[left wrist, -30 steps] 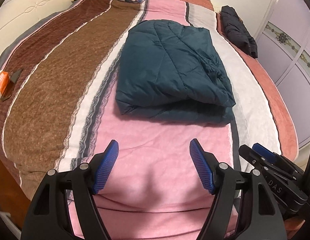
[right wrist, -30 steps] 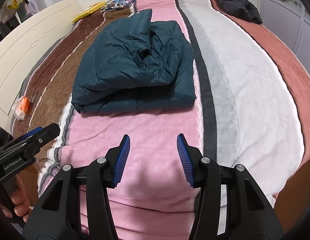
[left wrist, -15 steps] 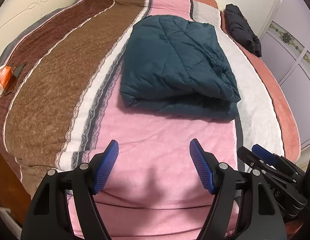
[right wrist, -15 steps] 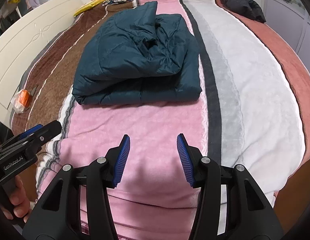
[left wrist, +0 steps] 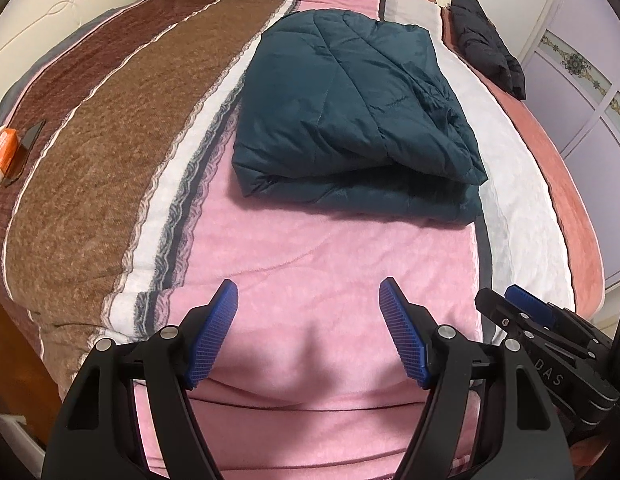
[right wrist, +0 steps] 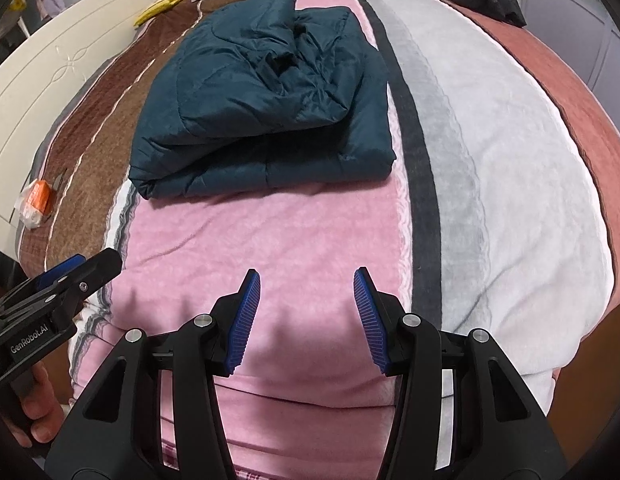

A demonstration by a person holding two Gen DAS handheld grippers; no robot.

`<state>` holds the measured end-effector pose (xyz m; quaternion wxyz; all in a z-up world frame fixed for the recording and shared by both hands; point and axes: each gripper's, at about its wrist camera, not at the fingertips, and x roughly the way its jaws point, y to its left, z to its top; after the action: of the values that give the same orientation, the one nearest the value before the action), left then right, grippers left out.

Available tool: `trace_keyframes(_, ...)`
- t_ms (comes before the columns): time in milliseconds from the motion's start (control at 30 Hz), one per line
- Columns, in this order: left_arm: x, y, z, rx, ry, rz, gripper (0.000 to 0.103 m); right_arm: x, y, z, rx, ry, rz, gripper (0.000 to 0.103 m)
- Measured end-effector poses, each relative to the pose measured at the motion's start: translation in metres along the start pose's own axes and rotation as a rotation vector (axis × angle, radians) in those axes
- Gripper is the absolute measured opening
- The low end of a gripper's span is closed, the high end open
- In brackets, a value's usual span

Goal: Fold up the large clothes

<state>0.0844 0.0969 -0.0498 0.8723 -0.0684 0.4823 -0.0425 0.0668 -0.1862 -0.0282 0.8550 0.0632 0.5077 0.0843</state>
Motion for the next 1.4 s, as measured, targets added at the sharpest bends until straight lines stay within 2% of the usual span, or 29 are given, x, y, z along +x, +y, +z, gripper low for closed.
trace_keyframes(1400,0.0049,-0.0031,-0.0070,0.004,0.026,0.005,0.071,0.0074,-0.0044,-0.0057,0.018,0.050,0.000,0.049)
